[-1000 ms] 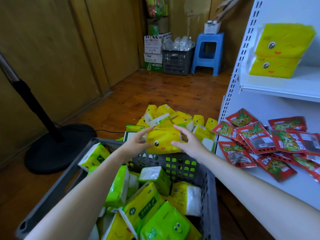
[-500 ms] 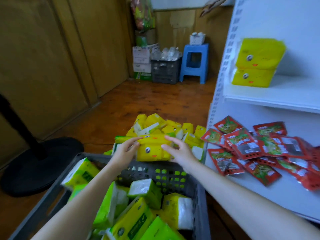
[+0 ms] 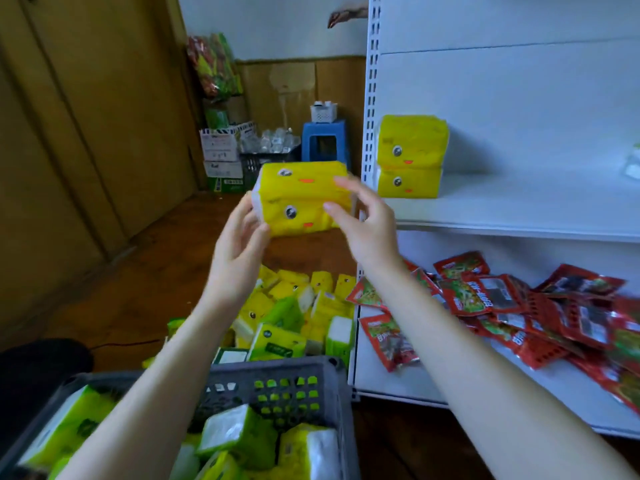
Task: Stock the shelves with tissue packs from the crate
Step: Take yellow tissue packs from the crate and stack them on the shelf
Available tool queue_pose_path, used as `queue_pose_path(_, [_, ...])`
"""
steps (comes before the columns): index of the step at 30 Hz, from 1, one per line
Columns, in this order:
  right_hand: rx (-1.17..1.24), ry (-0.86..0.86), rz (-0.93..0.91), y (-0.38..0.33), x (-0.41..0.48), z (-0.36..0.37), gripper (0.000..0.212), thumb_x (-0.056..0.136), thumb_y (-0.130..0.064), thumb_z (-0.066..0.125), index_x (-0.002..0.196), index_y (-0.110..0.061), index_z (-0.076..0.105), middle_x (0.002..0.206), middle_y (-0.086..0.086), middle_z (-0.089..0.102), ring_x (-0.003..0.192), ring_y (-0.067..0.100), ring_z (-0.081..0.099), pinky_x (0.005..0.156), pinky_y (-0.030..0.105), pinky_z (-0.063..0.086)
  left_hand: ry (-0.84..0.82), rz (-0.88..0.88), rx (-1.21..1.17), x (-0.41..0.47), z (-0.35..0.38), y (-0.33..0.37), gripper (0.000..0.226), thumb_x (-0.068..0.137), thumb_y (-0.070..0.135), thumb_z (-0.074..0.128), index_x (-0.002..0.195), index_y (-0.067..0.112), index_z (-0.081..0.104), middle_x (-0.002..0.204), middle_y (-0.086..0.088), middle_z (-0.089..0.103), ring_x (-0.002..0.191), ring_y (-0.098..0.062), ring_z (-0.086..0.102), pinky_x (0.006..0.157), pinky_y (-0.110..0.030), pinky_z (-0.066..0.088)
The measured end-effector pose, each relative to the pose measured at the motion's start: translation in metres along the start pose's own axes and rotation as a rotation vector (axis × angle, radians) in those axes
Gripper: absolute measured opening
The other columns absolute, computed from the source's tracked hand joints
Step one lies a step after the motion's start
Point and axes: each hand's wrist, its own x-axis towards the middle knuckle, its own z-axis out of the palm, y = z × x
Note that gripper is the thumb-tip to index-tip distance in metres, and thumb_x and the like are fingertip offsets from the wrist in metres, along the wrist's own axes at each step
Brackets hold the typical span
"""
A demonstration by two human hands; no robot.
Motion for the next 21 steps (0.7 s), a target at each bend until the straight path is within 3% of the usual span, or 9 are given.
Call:
queue_pose_path(3, [-0.003,0.178,-0.005,-0.001,0.023,-0.037,0.03,0.085,-0.012,0.065,0.112,-0.022,0.06,0.119,-0.006,0.057,0.115,0.005,0.049,0.09,0.009,0.04,-0.122,0.038,-0.019,0.024,0.053,0.016,0.044,0.1,0.008,0.038,0.141,0.019,0.027,0.123,0.001,0.057,0.106,0.001,0.058,0.093,-0.017,0.046])
queue_pose_path(6, [-0.123,0.277,0.039,0.013,0.034,-0.071,0.031,0.085,-0.012,0.064,0.115,-0.02,0.059,0.12,-0.002,0.059,0.118,0.014,0.051,0.095,0.022,0.04,-0.185,-0.047,-0.025,0.046,0.099,0.02,0.058,0.101,0.014,0.038,0.15,0.016,0.007,0.146,-0.015,0.039,0.124,-0.015,0.051,0.103,-0.022,0.034])
queue_pose_path(8, [-0.284,0.223,0.116,0.027,0.033,-0.091,0.04,0.087,-0.016,0.062,0.126,-0.018,0.053,0.132,0.001,0.053,0.124,0.016,0.047,0.092,0.018,0.037,-0.276,-0.088,0.038,0.053,0.12,0.006,0.064,0.1,0.025,0.04,0.15,0.025,0.0,0.151,-0.013,0.031,0.135,-0.019,0.039,0.111,-0.032,0.032])
queue_pose_path(10, [-0.429,0.11,0.165,0.04,0.031,-0.106,0.052,0.088,-0.022,0.062,0.136,-0.022,0.042,0.142,0.002,0.045,0.13,0.019,0.041,0.105,0.027,0.032,-0.297,-0.129,0.138,0.052,0.132,-0.009,0.068,0.099,0.032,0.042,0.15,0.031,-0.003,0.153,-0.005,0.03,0.138,-0.022,0.034,0.114,-0.044,0.029])
queue_pose_path(13, [-0.621,0.049,0.124,0.047,0.035,-0.113,0.063,0.088,-0.027,0.061,0.143,-0.025,0.029,0.146,0.004,0.037,0.134,0.023,0.035,0.113,0.05,0.02,-0.256,-0.143,0.2,0.053,0.141,-0.022,0.072,0.098,0.022,0.044,0.149,0.032,-0.005,0.151,-0.01,0.034,0.13,-0.035,0.042,0.107,-0.05,0.035])
queue_pose_path(15, [-0.68,0.12,0.11,0.049,0.038,-0.115,0.065,0.089,-0.028,0.06,0.144,-0.024,0.028,0.14,0.008,0.041,0.129,0.027,0.039,0.11,0.051,0.026,-0.258,-0.129,0.252,0.054,0.146,-0.023,0.072,0.098,0.015,0.043,0.149,0.032,-0.005,0.143,-0.021,0.041,0.1,-0.03,0.061,0.085,-0.043,0.048])
queue_pose_path(17, [-0.697,0.186,0.096,0.054,0.038,-0.115,0.063,0.089,-0.029,0.059,0.144,-0.023,0.028,0.135,0.01,0.045,0.123,0.03,0.045,0.105,0.048,0.034,-0.261,-0.112,0.316,0.055,0.149,-0.025,0.073,0.098,0.013,0.043,0.149,0.033,-0.006,0.134,-0.023,0.049,0.065,-0.012,0.054,0.062,-0.029,0.044])
queue_pose_path(19, [-0.71,0.199,0.088,0.058,0.038,-0.114,0.063,0.089,-0.029,0.058,0.144,-0.021,0.028,0.134,0.012,0.046,0.122,0.032,0.046,0.103,0.046,0.036,-0.242,-0.102,0.366,0.058,0.153,-0.025,0.076,0.098,0.014,0.044,0.148,0.034,-0.009,0.123,-0.015,0.059,0.068,-0.016,0.056,0.066,-0.031,0.045])
queue_pose_path(21, [-0.71,0.2,0.102,0.06,0.038,-0.113,0.067,0.089,-0.031,0.058,0.146,-0.019,0.024,0.137,0.013,0.043,0.125,0.033,0.042,0.104,0.045,0.036,-0.23,-0.102,0.4,0.061,0.154,-0.028,0.08,0.097,0.014,0.046,0.147,0.033,-0.013,0.121,-0.008,0.061,0.087,-0.024,0.062,0.076,-0.037,0.049])
